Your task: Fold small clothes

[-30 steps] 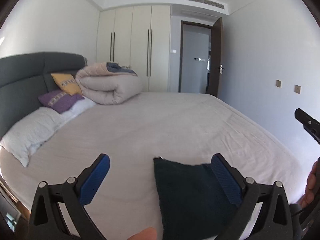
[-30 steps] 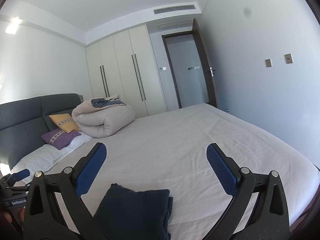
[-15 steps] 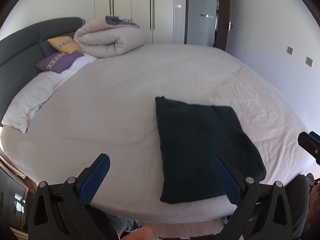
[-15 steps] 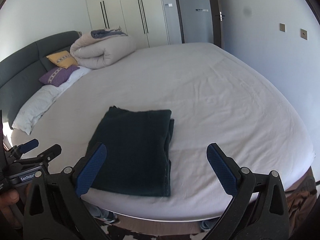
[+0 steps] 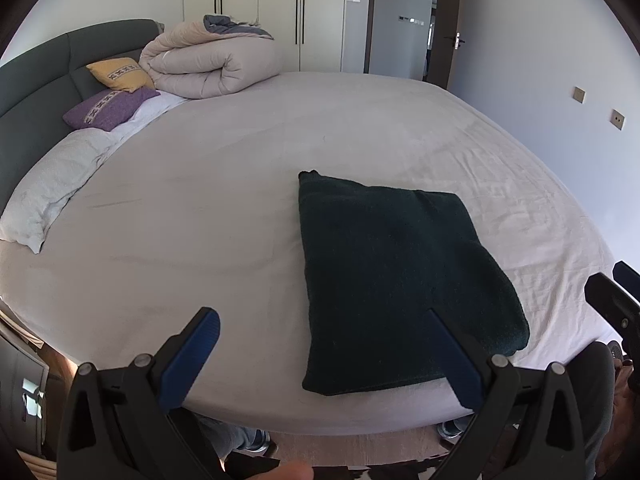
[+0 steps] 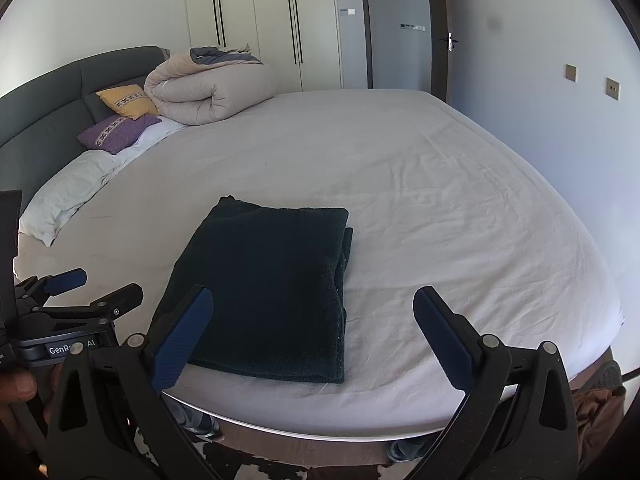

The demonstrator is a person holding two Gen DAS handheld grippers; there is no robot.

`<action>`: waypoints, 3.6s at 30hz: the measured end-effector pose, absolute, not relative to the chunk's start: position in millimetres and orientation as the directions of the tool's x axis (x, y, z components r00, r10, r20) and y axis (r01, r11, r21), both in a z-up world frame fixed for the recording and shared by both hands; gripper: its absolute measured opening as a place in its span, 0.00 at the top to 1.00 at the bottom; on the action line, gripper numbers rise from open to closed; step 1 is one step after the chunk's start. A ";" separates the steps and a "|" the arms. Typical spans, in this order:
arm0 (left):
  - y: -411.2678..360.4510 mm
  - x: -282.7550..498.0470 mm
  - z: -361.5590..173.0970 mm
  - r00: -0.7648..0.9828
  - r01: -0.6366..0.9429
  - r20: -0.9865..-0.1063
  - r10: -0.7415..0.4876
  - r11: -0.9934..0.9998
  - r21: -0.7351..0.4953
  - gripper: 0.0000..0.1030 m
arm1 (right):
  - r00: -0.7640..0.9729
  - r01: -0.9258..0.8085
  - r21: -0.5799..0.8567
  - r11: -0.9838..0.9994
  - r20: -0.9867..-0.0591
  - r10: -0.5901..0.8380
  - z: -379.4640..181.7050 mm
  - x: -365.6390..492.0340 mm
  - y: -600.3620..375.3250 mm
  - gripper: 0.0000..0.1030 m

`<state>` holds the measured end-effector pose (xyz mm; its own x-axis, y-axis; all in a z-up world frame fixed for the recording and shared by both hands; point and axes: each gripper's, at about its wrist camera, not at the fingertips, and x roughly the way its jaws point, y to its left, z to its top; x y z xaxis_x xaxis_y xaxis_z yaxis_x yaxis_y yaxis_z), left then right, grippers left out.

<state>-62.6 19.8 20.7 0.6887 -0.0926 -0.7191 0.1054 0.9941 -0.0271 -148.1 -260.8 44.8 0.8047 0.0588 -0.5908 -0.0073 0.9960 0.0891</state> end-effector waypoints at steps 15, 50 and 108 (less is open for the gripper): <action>22.2 -58.9 12.9 0.690 0.088 -0.720 -0.072 0.996 -0.016 0.00 | 0.757 -0.007 0.091 0.996 -0.651 0.065 21.1 -124.4 -248.6 0.01; 27.3 -54.6 4.5 0.679 0.069 -0.731 -0.064 0.997 -0.023 0.00 | 0.725 0.005 0.096 0.995 -0.686 0.063 -5.5 -103.7 -238.7 0.01; 27.6 -56.1 3.1 0.675 0.074 -0.735 -0.067 0.997 -0.023 0.00 | 0.719 0.004 0.100 0.995 -0.692 0.066 -10.6 -101.5 -243.8 0.01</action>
<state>-56.1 27.6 3.1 0.6751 -0.0669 -0.7347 0.0735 0.9970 -0.0232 -101.5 -243.8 -10.6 0.7192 0.0664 -0.6916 0.0044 0.9950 0.1001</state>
